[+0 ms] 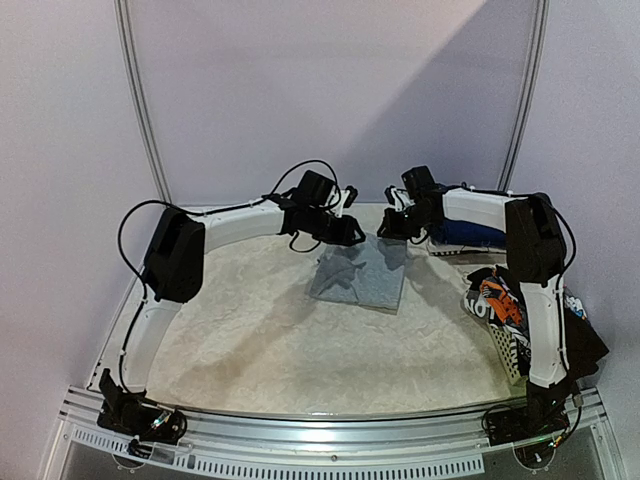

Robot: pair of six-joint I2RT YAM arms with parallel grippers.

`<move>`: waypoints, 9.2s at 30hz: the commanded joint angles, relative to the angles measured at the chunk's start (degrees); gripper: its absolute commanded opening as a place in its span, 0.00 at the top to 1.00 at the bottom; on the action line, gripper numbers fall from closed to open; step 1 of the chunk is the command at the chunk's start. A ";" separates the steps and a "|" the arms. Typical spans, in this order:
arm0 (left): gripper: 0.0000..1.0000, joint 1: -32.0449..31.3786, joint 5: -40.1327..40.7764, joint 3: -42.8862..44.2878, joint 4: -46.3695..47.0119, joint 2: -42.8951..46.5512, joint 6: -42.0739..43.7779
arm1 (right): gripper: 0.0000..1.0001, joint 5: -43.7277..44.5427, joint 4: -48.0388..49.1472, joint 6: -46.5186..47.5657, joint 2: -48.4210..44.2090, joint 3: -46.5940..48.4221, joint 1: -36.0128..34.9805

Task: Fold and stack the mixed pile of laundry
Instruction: Smooth out the square-folded tank top at the center of the board, then adjust the square-folded tank top at the center of the board, then pick up the square-folded tank top from the center of the board, then pass from the left arm to the right

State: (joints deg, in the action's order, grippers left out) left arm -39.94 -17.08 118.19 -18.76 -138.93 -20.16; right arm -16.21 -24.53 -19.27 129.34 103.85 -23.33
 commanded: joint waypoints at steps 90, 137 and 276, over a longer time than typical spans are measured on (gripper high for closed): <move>0.94 -0.22 3.98 -41.58 7.77 17.93 -8.26 | 0.99 -8.30 18.60 -12.27 -22.50 -49.95 -5.01; 0.24 -16.33 43.51 -53.45 8.35 43.75 16.10 | 0.38 1.70 10.08 -11.45 -47.07 -51.69 -6.18; 1.00 -26.88 45.47 -47.20 38.23 24.21 46.53 | 0.16 -18.91 34.19 -38.29 -12.37 -42.56 2.02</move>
State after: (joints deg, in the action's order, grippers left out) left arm -66.61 27.73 72.34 17.82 -116.73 27.29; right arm -38.17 10.85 -57.82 115.13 60.95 -21.69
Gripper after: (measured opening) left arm 0.025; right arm 0.870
